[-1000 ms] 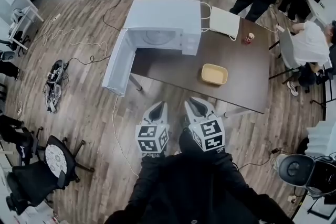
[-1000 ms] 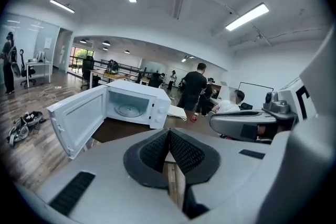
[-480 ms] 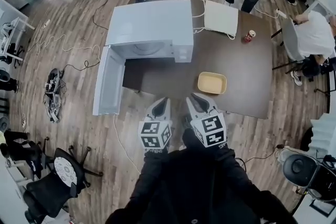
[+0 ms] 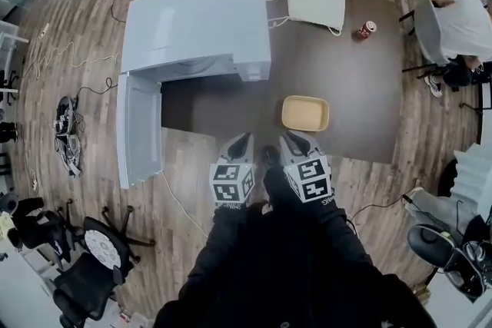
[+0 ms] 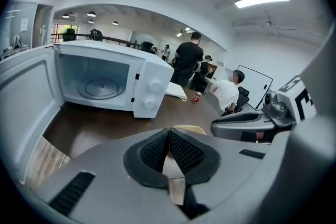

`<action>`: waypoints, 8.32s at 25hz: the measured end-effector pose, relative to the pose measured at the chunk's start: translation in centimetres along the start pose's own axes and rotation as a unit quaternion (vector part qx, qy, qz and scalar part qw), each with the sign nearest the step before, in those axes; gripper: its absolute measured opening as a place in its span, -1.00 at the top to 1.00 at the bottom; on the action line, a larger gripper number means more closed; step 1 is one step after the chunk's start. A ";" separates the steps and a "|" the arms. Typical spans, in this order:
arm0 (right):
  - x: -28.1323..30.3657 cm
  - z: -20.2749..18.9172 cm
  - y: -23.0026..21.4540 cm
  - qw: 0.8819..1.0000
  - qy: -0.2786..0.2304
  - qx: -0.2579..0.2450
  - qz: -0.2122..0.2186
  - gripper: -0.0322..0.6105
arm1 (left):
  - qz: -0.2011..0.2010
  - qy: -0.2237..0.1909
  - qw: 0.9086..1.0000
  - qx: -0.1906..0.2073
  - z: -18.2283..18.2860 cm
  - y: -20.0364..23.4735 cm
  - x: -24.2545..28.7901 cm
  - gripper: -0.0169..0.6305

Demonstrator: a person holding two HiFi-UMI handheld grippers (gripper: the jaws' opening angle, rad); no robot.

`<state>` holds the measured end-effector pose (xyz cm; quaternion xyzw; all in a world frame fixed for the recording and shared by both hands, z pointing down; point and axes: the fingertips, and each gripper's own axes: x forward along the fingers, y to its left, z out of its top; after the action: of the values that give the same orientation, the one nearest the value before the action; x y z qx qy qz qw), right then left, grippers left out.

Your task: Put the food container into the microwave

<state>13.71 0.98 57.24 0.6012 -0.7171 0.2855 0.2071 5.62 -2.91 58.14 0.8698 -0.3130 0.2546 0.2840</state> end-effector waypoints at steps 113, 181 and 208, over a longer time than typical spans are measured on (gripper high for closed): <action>30.2 10.7 15.9 0.863 0.097 -0.492 0.064 0.79 | 0.082 0.066 0.992 -0.076 -1.9 30.4 3.5 0.84; -9.5 20.1 7.9 0.966 -0.230 -0.096 -0.061 0.83 | -0.002 -0.160 0.986 0.041 15.1 -1.0 -12.3 0.84; -11.3 19.0 8.2 0.963 -0.247 -0.096 -0.051 0.82 | 0.010 -0.167 0.984 0.058 14.1 -2.6 -13.4 0.84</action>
<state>8.70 -2.17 34.41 0.6663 -0.7382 0.0467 0.0944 2.10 -5.11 38.97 0.9119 -0.3497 0.1262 0.1740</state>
